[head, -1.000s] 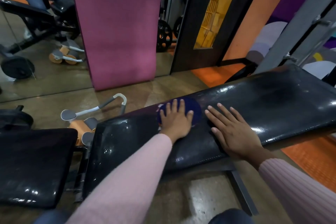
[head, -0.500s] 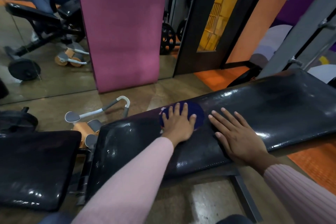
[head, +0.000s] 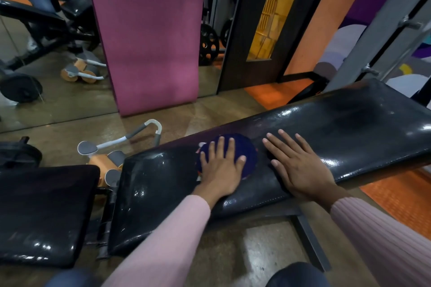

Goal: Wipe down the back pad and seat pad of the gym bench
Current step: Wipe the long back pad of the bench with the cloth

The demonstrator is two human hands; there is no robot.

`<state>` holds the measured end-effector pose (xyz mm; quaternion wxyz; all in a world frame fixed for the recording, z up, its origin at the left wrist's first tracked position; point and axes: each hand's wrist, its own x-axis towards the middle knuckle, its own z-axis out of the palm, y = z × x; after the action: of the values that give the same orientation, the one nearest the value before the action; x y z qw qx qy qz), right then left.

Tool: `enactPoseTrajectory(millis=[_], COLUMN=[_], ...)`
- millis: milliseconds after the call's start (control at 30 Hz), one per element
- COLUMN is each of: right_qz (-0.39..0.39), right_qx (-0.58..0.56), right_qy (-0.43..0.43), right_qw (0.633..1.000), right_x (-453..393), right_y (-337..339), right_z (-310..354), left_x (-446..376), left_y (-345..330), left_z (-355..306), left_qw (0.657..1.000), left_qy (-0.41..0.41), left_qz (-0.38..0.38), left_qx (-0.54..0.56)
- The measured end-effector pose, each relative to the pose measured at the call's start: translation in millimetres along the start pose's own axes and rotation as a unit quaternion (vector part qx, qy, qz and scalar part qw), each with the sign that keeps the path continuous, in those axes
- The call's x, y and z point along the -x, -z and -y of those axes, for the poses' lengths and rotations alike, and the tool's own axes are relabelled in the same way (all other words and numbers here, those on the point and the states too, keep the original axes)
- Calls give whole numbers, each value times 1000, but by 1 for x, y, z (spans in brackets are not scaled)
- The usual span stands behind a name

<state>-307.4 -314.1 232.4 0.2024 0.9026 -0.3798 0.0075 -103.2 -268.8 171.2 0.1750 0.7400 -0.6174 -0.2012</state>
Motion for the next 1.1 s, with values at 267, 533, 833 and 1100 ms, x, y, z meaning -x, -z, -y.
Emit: enactPoseTrajectory(millis=[267, 533, 833, 1100], right_qz=[0, 13, 27, 9], right_qx=[6, 7, 27, -46], right_qy=[-8, -5, 27, 26], right_qw=[1000, 1000, 999, 999], right_x=[0, 0, -7, 7], right_y=[-1, -1, 1, -6], right_z=[1, 0, 1, 28], left_x=[42, 16, 66, 34], left_y=[-5, -2, -22, -9], left_z=[22, 6, -21, 26], left_qw=[996, 999, 999, 994], left_qy=[86, 48, 39, 105], left_qz=[-7, -1, -25, -31], left_qx=[10, 20, 5, 16])
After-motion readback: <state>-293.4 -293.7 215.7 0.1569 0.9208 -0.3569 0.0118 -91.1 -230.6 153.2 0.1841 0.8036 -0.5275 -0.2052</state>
